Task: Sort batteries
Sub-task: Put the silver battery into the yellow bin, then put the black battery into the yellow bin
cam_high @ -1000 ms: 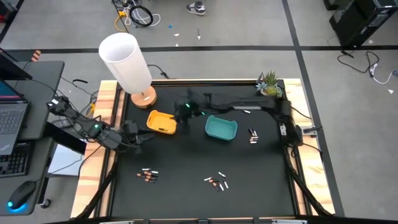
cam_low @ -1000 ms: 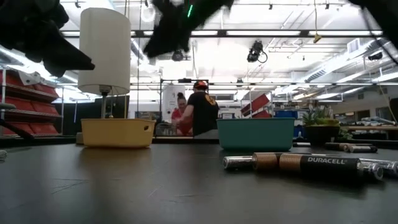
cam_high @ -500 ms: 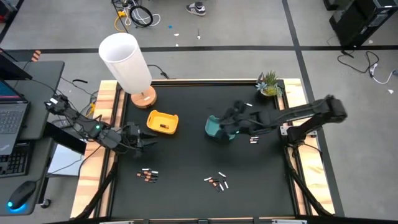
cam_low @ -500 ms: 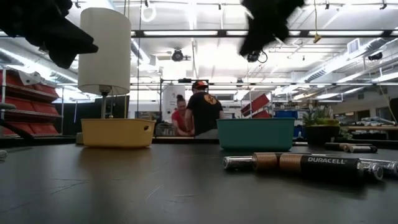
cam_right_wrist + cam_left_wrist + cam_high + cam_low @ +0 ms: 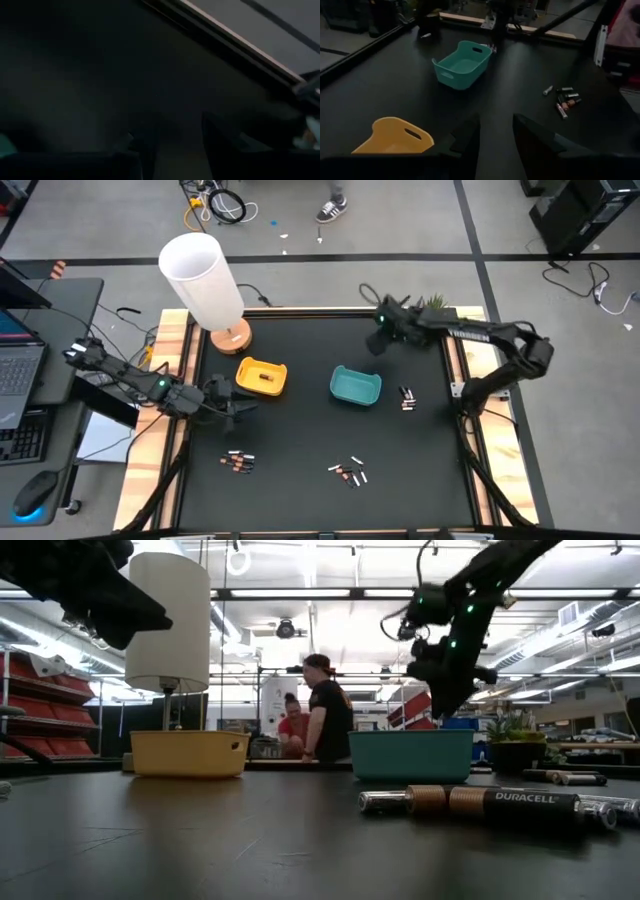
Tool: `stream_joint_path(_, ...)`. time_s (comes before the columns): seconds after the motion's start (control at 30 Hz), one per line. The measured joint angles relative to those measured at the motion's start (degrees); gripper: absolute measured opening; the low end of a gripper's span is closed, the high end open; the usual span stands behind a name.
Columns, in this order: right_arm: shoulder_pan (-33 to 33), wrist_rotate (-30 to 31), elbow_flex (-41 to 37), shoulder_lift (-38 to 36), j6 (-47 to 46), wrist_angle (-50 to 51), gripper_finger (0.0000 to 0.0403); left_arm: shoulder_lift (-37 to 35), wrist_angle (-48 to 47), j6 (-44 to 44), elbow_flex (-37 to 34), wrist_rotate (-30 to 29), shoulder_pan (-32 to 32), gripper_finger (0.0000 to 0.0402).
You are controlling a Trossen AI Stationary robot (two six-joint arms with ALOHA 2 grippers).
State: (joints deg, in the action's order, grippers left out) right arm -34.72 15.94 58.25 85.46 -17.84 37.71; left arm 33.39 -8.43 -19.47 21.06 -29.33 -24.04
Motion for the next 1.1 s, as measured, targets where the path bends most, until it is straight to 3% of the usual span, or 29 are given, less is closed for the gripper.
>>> stream_joint_path(0.2, -9.3, -3.5, 4.3, 7.4, 10.1, 0.5, 0.0137, 0.0, -0.2, 1.2, 0.0, 2.3, 0.0, 0.0131)
stream_joint_path(0.47, -17.1, -5.0, 10.9, 16.7, 17.2, 5.8, 0.0137, 0.0, -1.1, 1.3, 0.0, 2.7, 0.0, 0.0131)
stream_joint_path(0.77, -18.1, -1.5, 13.4, 22.7, 24.1, 10.4, 0.0137, 0.0, -1.9, 1.2, 0.0, 2.7, 0.0, 0.0131)
stream_joint_path(1.1, -16.6, -1.4, 13.4, 25.8, 24.0, 16.5, 0.0133, 0.0, -1.3, 0.0, 0.0, 2.7, 0.0, 0.0131)
